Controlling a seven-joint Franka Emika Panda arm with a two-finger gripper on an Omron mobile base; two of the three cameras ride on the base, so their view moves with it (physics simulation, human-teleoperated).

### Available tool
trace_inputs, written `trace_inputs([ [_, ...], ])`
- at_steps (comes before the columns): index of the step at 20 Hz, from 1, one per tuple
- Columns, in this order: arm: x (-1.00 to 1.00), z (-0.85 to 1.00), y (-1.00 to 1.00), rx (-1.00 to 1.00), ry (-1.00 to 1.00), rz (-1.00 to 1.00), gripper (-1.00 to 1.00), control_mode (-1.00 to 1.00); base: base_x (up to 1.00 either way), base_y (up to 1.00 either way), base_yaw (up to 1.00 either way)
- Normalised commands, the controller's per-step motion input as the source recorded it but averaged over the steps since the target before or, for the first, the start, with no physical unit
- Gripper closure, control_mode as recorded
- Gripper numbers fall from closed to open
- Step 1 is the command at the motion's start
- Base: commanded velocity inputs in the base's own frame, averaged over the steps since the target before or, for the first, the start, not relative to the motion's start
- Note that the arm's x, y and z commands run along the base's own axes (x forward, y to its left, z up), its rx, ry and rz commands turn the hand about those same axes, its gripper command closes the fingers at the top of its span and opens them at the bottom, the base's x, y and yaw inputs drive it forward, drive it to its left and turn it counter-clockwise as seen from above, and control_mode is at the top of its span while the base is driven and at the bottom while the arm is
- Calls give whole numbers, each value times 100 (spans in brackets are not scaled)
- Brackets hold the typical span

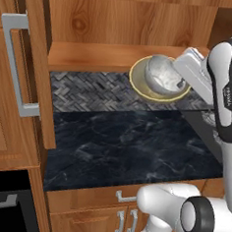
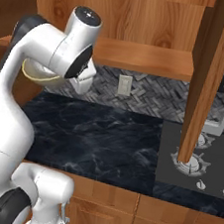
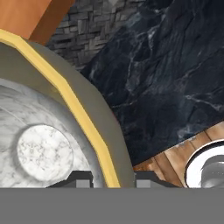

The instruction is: Pick up the bowls on the counter and stack them on top of one another in the open cabinet. Place the smaller bowl on top of the larger bowl.

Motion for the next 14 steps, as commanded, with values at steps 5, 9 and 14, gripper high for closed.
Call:
trace_inputs([
  [5, 1, 29, 0, 3, -7, -14, 100, -100, 0, 0, 0],
  [9, 4, 25, 3, 2, 0, -15, 100, -100, 0, 0, 0],
  [14, 11, 20, 2, 3, 0, -12, 100, -100, 0, 0, 0],
])
